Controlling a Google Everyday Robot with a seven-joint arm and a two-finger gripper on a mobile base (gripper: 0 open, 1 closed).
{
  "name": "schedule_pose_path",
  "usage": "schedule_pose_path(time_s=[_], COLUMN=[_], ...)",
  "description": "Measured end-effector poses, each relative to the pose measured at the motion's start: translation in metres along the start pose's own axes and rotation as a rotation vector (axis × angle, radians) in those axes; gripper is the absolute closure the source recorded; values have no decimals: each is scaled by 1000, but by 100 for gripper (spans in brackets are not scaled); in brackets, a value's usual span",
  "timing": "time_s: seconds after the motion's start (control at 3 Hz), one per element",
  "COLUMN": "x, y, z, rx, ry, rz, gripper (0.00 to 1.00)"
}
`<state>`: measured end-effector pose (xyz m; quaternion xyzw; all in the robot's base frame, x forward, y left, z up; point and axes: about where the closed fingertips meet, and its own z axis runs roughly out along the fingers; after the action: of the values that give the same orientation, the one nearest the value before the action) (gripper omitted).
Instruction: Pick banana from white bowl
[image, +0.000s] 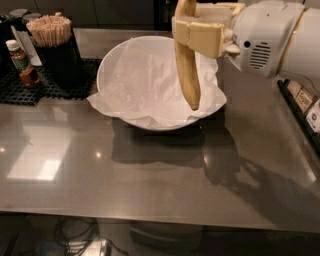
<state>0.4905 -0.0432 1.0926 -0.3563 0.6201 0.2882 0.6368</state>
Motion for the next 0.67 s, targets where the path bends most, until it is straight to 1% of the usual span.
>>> schedule_pose_path(time_s=[0.33, 0.67], x=[-15, -12], y=[22, 38], z=[-13, -29], rx=[-5, 9], ry=[-11, -5], rz=[-9, 36], gripper=[100, 100])
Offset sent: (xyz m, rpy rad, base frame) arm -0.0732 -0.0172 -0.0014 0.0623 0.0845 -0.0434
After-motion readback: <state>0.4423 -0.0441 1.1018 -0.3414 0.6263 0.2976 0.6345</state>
